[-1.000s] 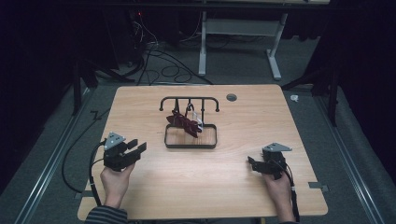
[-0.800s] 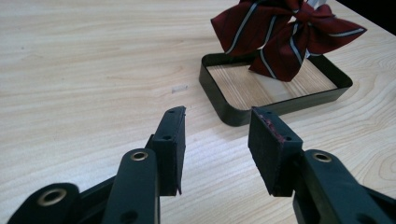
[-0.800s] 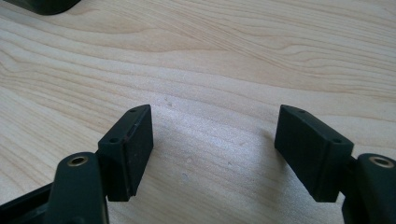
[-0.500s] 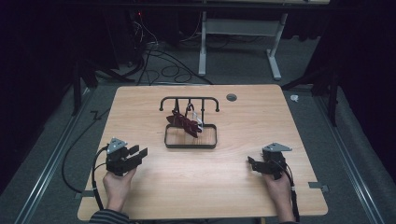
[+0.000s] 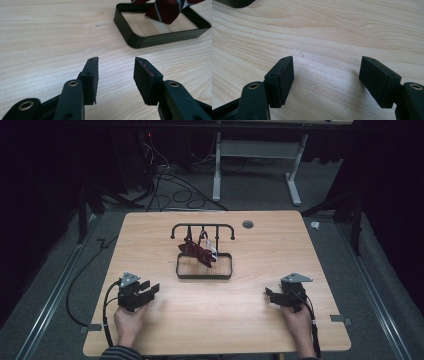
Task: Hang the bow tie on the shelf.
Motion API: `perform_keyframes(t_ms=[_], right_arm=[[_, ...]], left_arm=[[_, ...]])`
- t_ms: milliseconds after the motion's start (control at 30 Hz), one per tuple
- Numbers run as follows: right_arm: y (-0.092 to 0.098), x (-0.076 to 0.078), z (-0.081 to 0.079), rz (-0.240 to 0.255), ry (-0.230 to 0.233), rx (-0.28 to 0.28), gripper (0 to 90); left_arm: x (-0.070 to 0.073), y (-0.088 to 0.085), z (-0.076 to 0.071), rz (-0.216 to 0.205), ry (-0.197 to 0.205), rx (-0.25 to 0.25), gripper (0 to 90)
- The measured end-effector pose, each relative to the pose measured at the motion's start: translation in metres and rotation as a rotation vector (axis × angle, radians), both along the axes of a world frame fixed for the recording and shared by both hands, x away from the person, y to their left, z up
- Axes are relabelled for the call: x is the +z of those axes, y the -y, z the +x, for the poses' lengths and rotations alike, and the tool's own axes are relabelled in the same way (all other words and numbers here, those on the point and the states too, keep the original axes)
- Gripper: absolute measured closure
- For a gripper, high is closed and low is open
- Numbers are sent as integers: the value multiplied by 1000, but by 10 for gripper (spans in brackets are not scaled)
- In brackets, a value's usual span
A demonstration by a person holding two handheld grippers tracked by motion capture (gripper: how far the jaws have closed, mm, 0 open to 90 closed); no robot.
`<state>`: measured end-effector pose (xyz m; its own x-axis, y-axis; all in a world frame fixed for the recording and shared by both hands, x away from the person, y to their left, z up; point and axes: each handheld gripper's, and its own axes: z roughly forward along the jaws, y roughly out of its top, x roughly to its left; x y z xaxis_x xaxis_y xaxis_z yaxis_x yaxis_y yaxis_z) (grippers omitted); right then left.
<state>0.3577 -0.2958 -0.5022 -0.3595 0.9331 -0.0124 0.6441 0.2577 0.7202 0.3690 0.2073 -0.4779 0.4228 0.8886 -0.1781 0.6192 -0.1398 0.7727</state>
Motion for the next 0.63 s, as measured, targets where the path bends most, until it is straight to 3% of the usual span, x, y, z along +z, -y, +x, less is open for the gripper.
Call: perform_keyframes(t_ms=[167, 300, 367, 467, 633], right_arm=[[0, 0, 0, 0, 0, 0, 292], [0, 0, 0, 0, 0, 0, 292], [0, 0, 0, 0, 0, 0, 293], [0, 0, 0, 0, 0, -1, 292], [0, 0, 0, 0, 0, -1, 293]], left_arm=[[-14, 4, 3, 25, -26, 8, 530], [-25, 8, 5, 81, -34, 18, 502], [-29, 11, 2, 117, 16, 20, 479], [-29, 18, 1, 171, 28, 18, 471], [-29, 17, 1, 171, 21, 30, 414]])
